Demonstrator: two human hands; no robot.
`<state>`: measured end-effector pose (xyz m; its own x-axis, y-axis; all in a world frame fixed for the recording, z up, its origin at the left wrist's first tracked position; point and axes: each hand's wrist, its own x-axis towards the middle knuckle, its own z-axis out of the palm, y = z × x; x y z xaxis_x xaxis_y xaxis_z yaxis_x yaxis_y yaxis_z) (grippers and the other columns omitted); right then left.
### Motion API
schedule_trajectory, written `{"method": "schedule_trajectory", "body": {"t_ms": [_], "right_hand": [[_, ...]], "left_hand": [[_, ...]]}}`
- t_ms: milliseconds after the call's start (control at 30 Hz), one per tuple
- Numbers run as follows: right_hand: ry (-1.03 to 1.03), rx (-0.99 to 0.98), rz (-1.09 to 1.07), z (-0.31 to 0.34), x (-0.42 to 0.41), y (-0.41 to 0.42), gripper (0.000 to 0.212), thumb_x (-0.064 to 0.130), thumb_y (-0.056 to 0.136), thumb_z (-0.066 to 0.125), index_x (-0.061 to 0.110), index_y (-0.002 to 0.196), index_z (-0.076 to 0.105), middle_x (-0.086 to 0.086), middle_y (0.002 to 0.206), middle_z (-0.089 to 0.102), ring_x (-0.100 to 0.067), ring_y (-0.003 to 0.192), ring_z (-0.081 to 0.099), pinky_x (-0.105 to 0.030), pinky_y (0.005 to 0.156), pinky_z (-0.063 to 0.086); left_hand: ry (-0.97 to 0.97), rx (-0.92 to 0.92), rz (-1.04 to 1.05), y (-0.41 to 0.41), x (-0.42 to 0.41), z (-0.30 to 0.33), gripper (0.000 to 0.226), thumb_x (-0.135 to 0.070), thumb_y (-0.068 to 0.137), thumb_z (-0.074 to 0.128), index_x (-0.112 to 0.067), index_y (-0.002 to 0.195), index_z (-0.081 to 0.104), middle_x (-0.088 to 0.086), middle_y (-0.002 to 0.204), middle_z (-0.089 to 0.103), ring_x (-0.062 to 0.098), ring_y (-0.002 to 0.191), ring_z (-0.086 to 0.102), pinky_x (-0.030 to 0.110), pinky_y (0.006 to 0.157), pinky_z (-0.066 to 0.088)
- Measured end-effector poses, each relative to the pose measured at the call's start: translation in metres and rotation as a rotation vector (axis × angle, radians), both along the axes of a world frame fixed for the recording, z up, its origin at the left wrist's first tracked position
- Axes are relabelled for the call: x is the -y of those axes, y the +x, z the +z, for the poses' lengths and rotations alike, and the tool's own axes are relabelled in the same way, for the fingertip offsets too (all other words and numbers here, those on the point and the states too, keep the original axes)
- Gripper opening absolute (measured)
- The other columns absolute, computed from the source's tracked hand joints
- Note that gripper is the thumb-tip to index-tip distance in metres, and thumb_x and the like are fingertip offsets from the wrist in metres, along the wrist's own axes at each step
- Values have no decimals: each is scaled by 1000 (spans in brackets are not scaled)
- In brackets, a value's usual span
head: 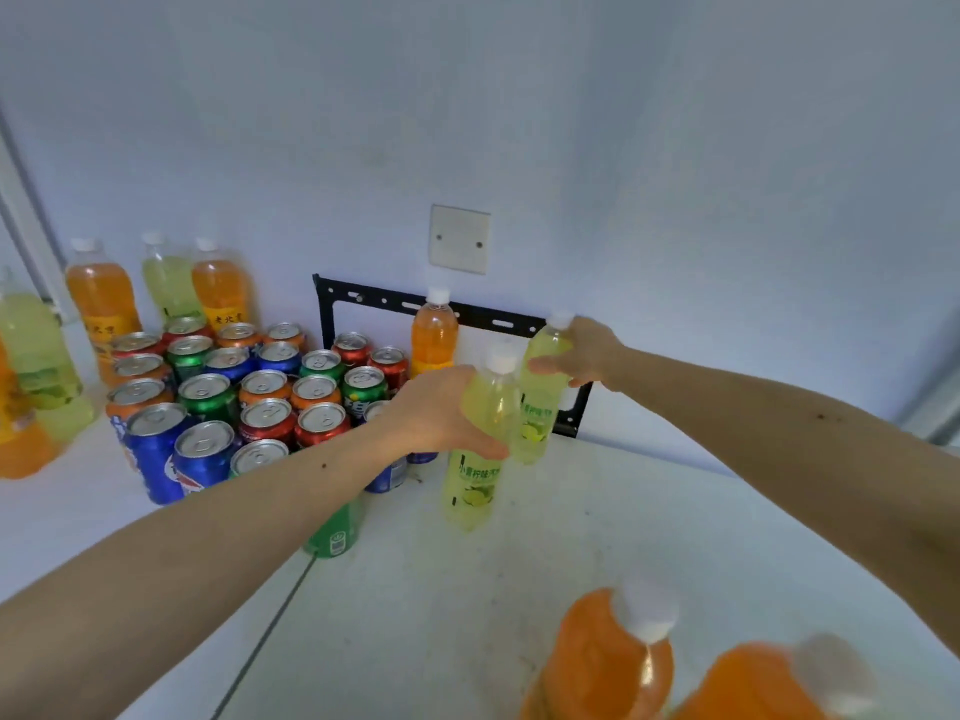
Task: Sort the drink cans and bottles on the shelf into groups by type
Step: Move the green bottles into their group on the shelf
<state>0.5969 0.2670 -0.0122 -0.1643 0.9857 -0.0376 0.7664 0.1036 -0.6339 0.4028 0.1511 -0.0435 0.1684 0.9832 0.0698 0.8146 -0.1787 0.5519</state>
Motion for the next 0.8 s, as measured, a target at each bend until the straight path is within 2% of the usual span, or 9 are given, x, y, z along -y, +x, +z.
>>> {"method": "schedule_trajectory", "body": {"t_ms": [100,267,367,433,567,800], "right_hand": [[7,-11,-95,16,25,51,56,33,71,83,14,118,59,-6,114,64,-24,99,66,-32,70,59],[31,4,-253,40,81,143,49,27,74,82,12,116,61,-7,114,65,-25,105,64,-39,79,60],[41,9,-339,48,115,192,53,28,72,83,14,117,61,-5,115,65,-23,102,64,-36,76,60],[43,23,-384,51,136,221,52,27,72,84,13,117,62,-6,112,66,-24,101,66,-39,79,60],[8,40,-417,50,166,271,44,23,72,84,11,110,64,-11,108,68,-28,98,68,-46,82,59],[-77,50,-415,34,183,335,51,24,66,87,16,111,63,-3,107,66,-23,97,66,-38,77,60]], "left_hand": [[8,25,-65,19,-6,9,85,-56,52,85,-28,126,55,-11,116,63,14,106,59,39,90,53],[20,58,-215,76,-11,20,74,-55,52,86,-30,115,57,-13,106,65,11,98,61,36,86,54],[24,79,-283,118,-11,26,75,-54,49,88,-29,113,59,-10,107,66,12,100,62,36,87,54],[30,76,-333,149,-10,29,78,-58,45,86,-28,112,60,-9,106,67,13,100,63,37,87,54],[0,71,-429,212,-9,31,76,-57,44,85,-27,109,61,-9,102,68,13,96,65,38,85,56],[-72,61,-522,310,0,21,66,-44,54,90,-25,109,60,-5,96,68,14,86,67,36,77,59]]}}
